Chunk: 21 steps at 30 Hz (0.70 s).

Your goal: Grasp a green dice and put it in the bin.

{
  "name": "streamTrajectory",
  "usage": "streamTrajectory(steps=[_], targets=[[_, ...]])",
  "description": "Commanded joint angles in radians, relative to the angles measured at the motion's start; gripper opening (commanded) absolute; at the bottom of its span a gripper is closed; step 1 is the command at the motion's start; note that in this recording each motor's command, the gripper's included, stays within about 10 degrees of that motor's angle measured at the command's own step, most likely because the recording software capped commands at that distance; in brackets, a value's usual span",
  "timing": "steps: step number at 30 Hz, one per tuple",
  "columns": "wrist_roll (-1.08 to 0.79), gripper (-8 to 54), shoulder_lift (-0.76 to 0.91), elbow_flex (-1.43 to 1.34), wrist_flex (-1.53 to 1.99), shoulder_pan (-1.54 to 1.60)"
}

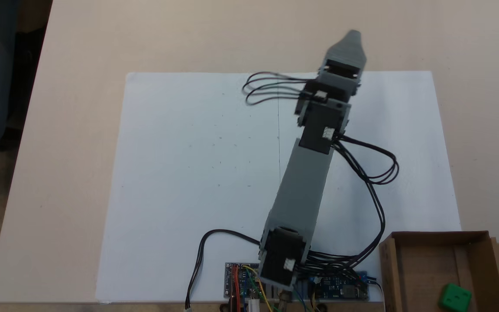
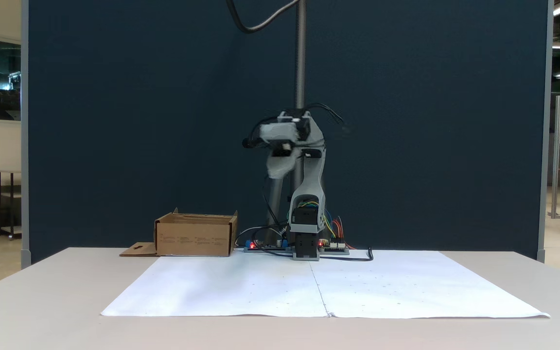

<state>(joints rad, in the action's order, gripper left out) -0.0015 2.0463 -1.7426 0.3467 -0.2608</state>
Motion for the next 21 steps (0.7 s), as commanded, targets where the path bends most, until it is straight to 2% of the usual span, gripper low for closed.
streamTrajectory(steps=[1, 9, 21], targets=[[0.051, 44.1, 0.091, -0.04, -0.133, 0.043], [0.046, 44.1, 0.245, -0.43, -0.408, 0.112], [-0.011, 42.1, 0.293, -0.888, -0.785, 0.175]])
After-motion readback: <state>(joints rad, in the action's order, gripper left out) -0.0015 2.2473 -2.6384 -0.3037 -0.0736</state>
